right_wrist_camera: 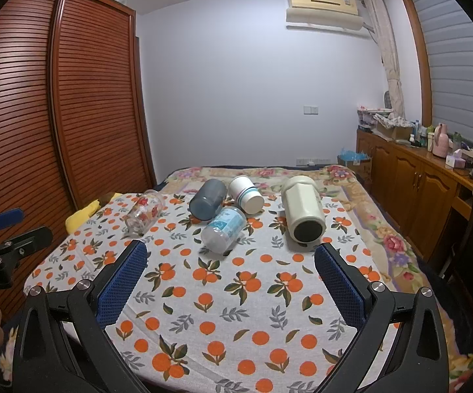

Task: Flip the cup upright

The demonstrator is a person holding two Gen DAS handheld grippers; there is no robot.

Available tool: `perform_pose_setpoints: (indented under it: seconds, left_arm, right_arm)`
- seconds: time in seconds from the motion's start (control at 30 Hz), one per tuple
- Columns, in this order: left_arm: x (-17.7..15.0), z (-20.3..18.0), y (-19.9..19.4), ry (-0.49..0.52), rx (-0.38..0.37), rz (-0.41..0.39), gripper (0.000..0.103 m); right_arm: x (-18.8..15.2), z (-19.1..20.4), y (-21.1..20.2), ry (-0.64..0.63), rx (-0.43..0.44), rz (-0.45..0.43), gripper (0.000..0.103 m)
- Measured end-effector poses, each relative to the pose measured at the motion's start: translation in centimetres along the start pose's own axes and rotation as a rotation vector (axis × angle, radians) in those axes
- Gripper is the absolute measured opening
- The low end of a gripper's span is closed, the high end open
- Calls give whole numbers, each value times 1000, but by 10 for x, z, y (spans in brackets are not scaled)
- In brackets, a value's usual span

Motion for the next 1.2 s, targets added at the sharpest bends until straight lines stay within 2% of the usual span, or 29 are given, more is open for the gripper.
perform_pose_setpoints:
  seconds: [1.2]
  left_arm:
    - [2,-4,-4,-1,-4,0,103]
  right_arm:
    - [0,-1,-1,-2,0,-4,103]
Point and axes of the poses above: each gripper's, at about its wrist camera, not at the fingertips, and y roughly the way its jaws point, z to its left, x to its top, the point moved 6 cm from there along y, roughly the way its jaws point, and after that the axes turned 11 degrees about -y, right-handed, at the moved point
